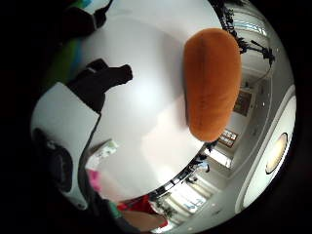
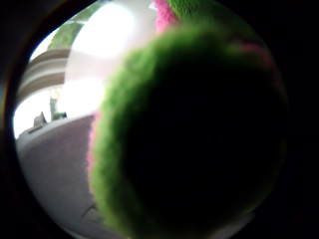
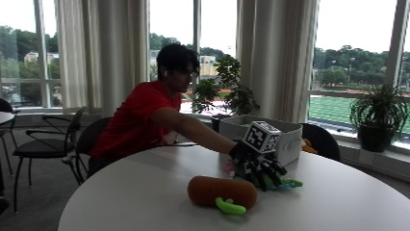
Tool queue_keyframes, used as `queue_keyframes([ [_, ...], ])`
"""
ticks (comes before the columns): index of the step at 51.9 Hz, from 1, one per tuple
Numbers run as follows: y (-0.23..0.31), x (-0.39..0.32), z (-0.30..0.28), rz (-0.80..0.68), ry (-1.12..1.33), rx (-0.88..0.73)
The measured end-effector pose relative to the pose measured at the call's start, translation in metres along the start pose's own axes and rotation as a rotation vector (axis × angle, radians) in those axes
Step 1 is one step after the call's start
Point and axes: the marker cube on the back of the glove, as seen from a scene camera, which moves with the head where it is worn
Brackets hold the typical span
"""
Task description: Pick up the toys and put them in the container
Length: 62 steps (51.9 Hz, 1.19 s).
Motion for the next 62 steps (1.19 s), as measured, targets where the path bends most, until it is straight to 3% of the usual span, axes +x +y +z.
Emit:
queue_keyframes([
  [12,0.016,0.001,-0.003,0.003,-0.001,-0.071],
  [24,0.043,0.002,-0.015,0.027,0.114,0.146],
  [47,0.115,0.017,-0.141,0.035,0.025,0.414],
  [62,0.183,-0.023,-0.243,0.008,0.057,0.524],
])
